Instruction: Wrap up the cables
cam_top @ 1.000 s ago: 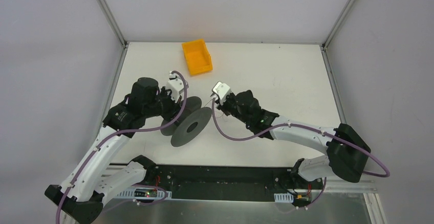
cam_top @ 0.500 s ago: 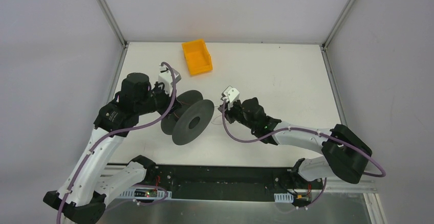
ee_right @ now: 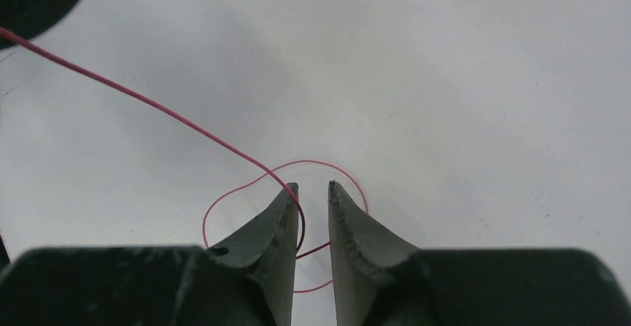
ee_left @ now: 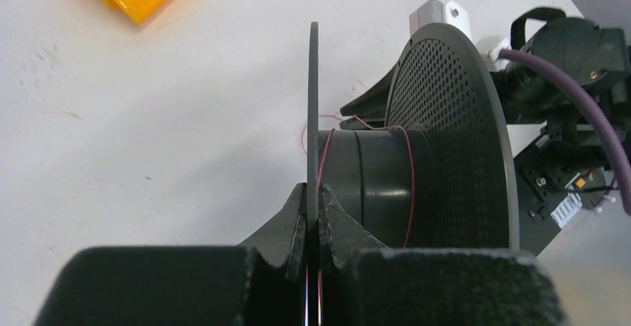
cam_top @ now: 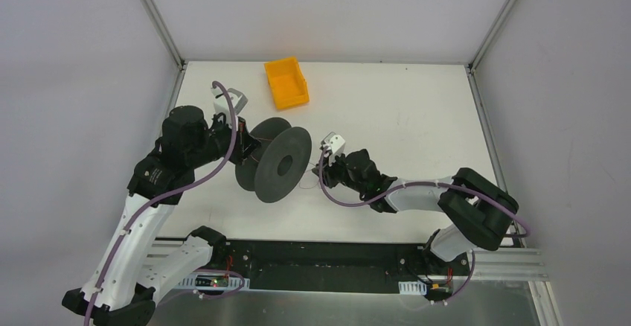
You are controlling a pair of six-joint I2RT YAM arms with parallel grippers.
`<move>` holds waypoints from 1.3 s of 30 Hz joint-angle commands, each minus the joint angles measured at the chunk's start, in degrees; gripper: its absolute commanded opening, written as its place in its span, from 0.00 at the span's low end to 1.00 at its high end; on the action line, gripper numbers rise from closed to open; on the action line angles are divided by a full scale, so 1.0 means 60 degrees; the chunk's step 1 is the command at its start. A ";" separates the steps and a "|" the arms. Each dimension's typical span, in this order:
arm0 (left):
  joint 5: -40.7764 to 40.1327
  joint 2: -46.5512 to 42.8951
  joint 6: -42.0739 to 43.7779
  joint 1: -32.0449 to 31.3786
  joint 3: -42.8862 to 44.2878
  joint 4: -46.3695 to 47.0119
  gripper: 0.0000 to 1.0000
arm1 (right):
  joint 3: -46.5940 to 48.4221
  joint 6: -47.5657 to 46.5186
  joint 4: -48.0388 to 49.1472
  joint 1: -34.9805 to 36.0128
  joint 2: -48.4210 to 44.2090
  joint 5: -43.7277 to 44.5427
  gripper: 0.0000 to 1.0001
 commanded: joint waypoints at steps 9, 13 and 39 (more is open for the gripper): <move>-0.1314 -0.0270 -0.1570 0.0316 0.0913 0.1148 0.00 | -0.0705 0.1136 0.1342 -0.0023 0.0552 0.0072 0.29; -0.1763 -0.0325 -0.1730 0.0347 0.0968 0.1148 0.00 | -0.0882 0.1268 0.1105 -0.0025 0.0320 0.0093 0.32; -0.1965 -0.0649 -0.2685 0.0375 0.0751 0.1711 0.00 | -0.0043 0.2411 0.4535 -0.0367 0.2285 -0.2105 0.57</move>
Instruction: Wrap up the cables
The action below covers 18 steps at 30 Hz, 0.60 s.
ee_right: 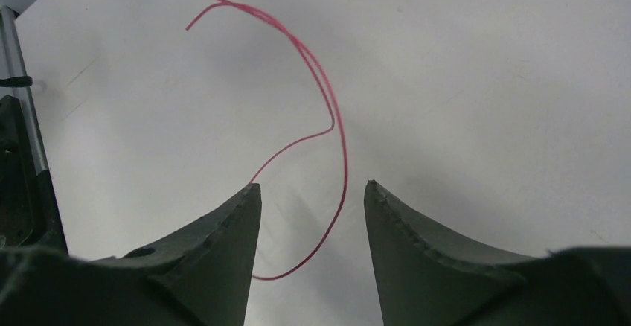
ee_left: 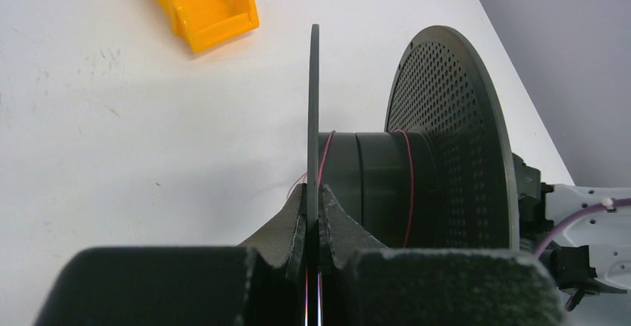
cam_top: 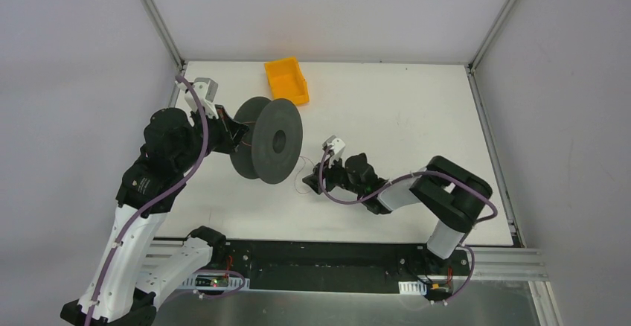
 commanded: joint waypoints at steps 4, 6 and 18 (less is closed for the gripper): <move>-0.0043 -0.0238 -0.0481 0.0075 0.0323 0.1141 0.00 | 0.1114 0.0796 0.2290 -0.0374 0.1521 -0.1285 0.55; -0.0064 -0.0261 -0.0508 0.0075 0.0319 0.1185 0.00 | 0.1426 0.0912 0.2306 -0.0488 0.1885 -0.1205 0.40; -0.0221 -0.0316 -0.0599 0.0084 0.0147 0.1455 0.00 | 0.1306 0.1810 0.3033 -0.0692 0.2328 -0.1784 0.34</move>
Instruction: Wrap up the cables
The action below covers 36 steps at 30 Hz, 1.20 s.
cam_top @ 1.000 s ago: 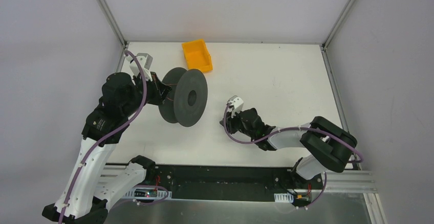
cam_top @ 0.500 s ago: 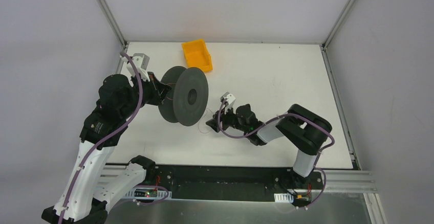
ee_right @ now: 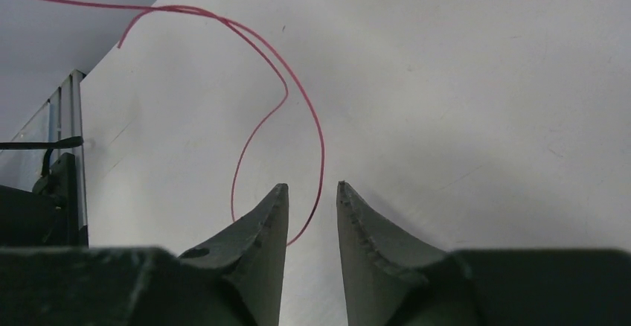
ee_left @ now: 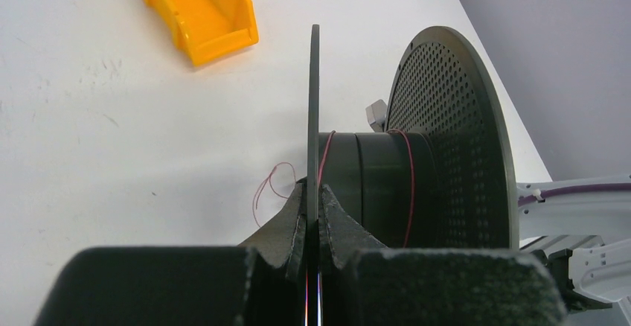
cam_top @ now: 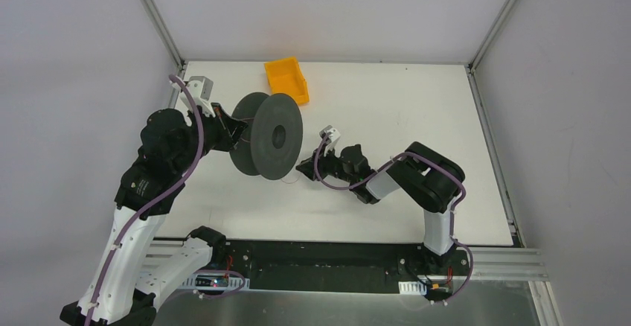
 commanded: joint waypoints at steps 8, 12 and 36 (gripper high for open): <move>-0.0219 -0.0400 -0.0540 0.0078 -0.0120 0.1388 0.00 | 0.0115 0.1255 0.1199 0.0133 0.0364 -0.0493 0.32; -0.1238 -0.0421 -0.0910 0.0096 -0.0249 0.1376 0.00 | -0.0246 0.1397 0.1260 0.0260 0.0166 -0.0408 0.00; -0.2864 0.1713 0.1246 0.1036 -0.1028 0.1816 0.00 | 0.0869 -0.5335 -0.8874 0.4422 -0.6542 0.5082 0.00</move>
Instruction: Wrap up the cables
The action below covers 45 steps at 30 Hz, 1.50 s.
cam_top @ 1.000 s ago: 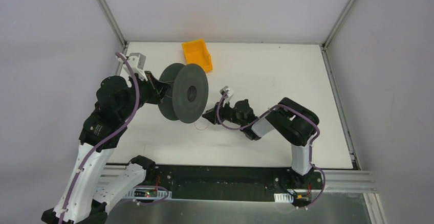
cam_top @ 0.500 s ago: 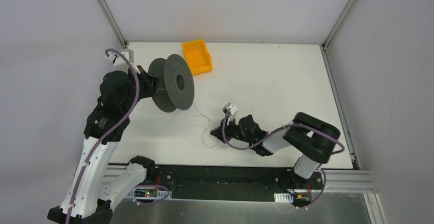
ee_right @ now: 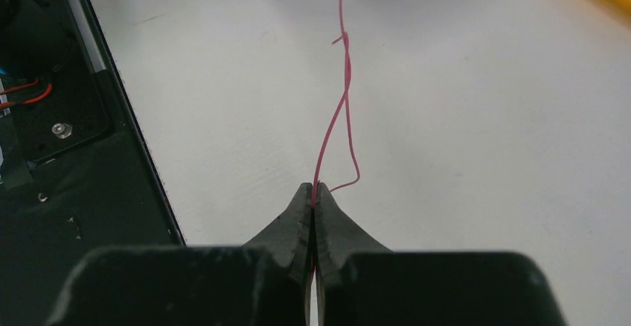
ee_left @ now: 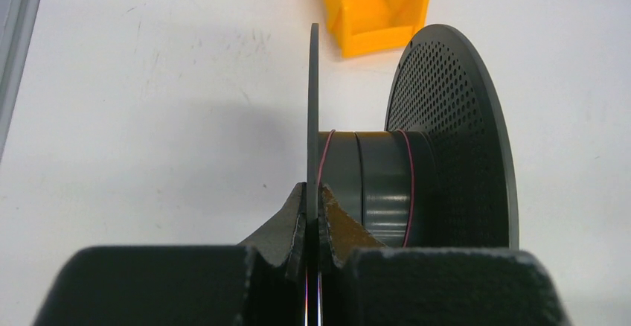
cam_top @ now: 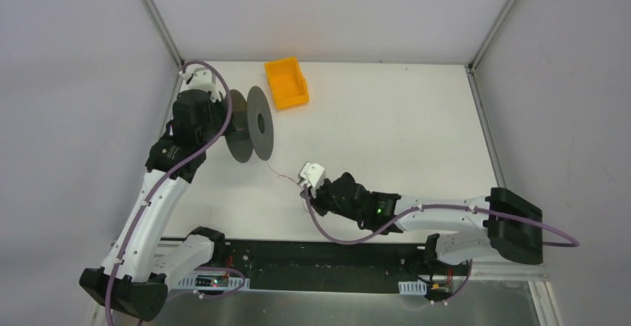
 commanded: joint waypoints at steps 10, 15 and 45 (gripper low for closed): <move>0.0039 0.0022 0.1659 -0.0416 -0.0987 0.0119 0.00 | 0.3260 -0.4366 0.0363 0.0271 0.0637 0.1470 0.00; 0.0289 -0.0138 0.2250 -0.0763 -0.1275 -0.0232 0.00 | 0.4140 -0.5494 0.1533 0.0197 0.1755 0.2474 0.00; 0.4688 -0.0656 0.4028 -0.0753 -0.0756 -0.2161 0.00 | 0.2319 -0.4917 0.3838 -0.1995 0.2056 0.3181 0.06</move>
